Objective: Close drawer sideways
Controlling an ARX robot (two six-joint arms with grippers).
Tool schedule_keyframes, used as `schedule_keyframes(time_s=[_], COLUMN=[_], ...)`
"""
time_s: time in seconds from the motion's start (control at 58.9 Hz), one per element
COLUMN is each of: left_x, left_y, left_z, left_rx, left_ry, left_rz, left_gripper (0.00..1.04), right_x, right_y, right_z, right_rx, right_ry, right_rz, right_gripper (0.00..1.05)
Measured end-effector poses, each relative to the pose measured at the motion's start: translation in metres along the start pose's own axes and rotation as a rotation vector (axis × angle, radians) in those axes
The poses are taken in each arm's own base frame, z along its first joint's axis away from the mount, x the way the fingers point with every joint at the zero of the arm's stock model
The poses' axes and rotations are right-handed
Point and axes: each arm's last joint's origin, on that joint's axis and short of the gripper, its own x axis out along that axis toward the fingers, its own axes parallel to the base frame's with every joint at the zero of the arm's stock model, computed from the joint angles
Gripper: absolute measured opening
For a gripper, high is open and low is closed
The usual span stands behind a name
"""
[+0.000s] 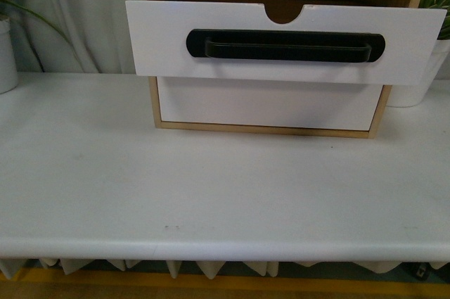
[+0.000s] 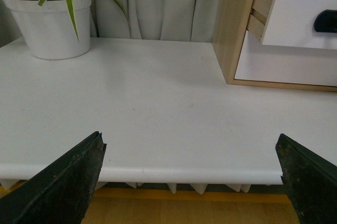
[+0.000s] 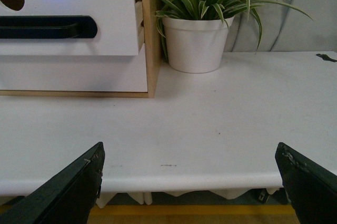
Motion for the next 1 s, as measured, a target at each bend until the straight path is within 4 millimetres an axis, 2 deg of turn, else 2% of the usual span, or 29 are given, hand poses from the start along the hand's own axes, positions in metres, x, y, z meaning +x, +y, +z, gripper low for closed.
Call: schedule_keyframes(time_s=[1.002], left_x=[0.0000], left_y=[0.0000], left_z=[0.0000], left_rx=[0.000], left_ry=[0.000], left_rz=[0.000], left_gripper=[0.98], right_x=[0.0000], right_y=[0.0000], right_z=[0.0000], right_rx=[0.000], right_ry=[0.000], right_rz=[0.000], right_gripper=[0.95])
